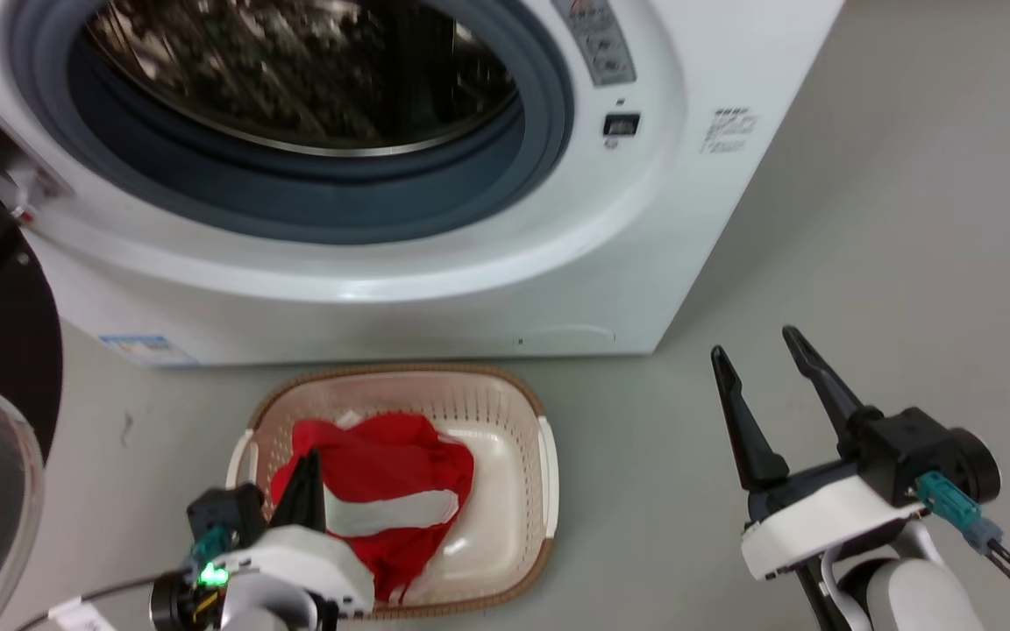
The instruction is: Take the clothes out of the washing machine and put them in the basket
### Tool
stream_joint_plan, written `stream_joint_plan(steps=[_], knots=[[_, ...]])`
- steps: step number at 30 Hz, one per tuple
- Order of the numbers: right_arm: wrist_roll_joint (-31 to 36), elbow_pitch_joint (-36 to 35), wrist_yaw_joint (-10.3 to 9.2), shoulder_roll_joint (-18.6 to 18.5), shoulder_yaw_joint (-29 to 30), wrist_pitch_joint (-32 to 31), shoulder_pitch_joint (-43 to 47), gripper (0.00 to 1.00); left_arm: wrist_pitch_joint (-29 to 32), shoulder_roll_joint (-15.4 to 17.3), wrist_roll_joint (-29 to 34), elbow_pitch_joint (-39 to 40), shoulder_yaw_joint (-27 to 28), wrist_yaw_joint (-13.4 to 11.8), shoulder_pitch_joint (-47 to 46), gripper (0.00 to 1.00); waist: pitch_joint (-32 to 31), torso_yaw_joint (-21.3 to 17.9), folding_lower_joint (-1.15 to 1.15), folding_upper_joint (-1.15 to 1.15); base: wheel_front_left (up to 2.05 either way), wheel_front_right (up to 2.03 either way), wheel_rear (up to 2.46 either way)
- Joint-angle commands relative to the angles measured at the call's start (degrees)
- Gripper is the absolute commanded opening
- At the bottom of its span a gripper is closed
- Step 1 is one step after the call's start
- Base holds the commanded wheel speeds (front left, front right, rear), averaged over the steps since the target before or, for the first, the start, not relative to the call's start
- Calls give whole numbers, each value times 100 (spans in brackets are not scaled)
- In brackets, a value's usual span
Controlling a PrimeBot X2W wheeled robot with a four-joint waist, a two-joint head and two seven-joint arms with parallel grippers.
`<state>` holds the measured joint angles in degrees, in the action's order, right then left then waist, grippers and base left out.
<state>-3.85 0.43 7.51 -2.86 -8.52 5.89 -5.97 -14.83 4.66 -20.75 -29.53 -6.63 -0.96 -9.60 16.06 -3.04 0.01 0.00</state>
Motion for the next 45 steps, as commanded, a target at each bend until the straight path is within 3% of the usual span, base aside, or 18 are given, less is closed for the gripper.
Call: stream_joint_plan(steps=[1, 15, 25, 26, 27, 36, 45], knots=[[58, -9, -4, -2, -15, 25, -121, 100, -32, -20, 8, -117, 30, 27, -212, 0, 511, 59, -1, 0, 0, 0, 0], [226, -5, -4, -2, -274, 169, -1056, 100, -38, -149, 562, -1541, 429, 271, -2243, 0, 2675, 22, -1, 0, 0, 0, 0], [136, 365, -4, -3, -440, 427, -1391, 100, -38, -127, 667, -2710, 714, 197, -2897, 0, 2940, -192, -1, 0, 0, 0, 0], [103, 447, -4, -2, -436, 472, -1407, 100, -39, -69, 709, -2821, 766, 163, -2924, 89, 2867, -221, -1, 0, 0, 0, 0], [95, 503, -4, -2, -423, 490, -1402, 100, -38, -54, 733, -2842, 783, 152, -2908, 100, 2806, -228, -1, 0, 0, 0, 0], [55, 1065, -4, -2, -204, 645, -1055, 100, -38, -109, 905, -2211, 1002, 297, -2174, 100, 1473, -158, -1, 0, 0, 0, 0], [159, 1088, -4, -2, 123, 527, -450, 100, -38, -167, 1150, -1205, 1053, 436, -1240, 100, -79, -84, -1, 0, 0, 0, 0]])
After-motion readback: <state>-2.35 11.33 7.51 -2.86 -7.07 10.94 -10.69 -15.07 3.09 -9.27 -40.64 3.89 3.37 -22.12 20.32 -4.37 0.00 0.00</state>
